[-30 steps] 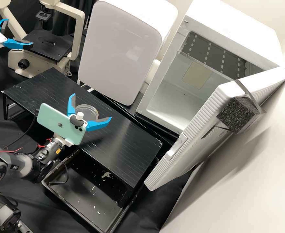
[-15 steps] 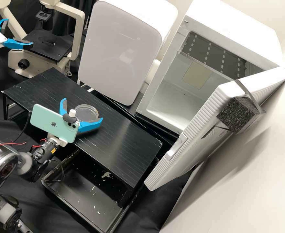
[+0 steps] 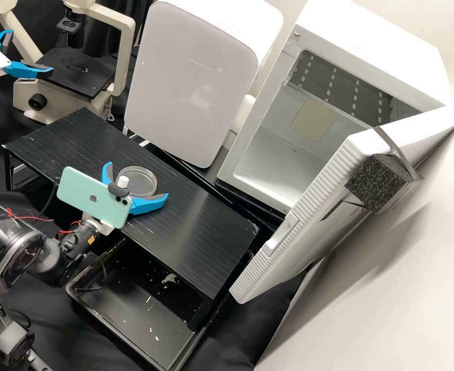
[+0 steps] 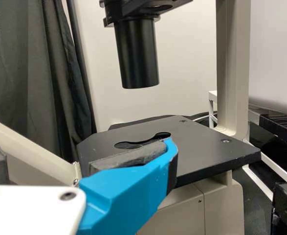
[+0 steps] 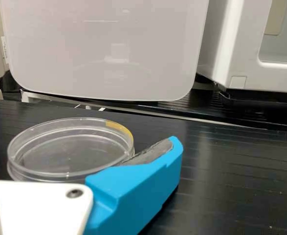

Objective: Place the petri dish in the incubator

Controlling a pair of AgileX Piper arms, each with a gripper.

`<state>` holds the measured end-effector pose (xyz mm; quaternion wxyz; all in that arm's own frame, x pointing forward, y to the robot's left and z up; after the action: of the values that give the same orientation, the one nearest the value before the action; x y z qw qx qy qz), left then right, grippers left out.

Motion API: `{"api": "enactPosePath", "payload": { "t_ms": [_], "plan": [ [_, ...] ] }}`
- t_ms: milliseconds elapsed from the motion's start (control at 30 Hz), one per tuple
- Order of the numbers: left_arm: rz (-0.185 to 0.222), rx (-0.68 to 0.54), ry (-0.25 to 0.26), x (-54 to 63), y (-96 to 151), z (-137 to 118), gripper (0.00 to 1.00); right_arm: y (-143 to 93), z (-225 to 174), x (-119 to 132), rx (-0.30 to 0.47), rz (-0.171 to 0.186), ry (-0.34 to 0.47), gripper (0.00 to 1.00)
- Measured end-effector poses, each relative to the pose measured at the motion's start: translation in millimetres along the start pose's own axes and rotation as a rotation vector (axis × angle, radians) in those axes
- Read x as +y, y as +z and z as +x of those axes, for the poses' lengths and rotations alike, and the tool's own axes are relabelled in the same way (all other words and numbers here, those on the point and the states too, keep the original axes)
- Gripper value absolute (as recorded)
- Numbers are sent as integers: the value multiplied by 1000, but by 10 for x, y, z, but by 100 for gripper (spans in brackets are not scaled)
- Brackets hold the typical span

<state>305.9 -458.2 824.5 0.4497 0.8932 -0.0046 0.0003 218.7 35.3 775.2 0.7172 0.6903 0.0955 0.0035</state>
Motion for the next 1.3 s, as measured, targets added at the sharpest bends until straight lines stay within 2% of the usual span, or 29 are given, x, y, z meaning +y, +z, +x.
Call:
{"api": "enactPosePath", "payload": {
  "t_ms": [233,267,800,1300],
  "plan": [
    [0,0,0,0,0,0,100,34,63,30,-6,-4,11,100],
    [0,0,0,0,0,0,100,37,64,27,-7,-5,9,0],
    [0,0,0,0,0,0,100,29,90,26,16,-17,-5,0],
    [0,0,0,0,0,0,100,47,93,35,19,-4,-8,0]
  ]
}}
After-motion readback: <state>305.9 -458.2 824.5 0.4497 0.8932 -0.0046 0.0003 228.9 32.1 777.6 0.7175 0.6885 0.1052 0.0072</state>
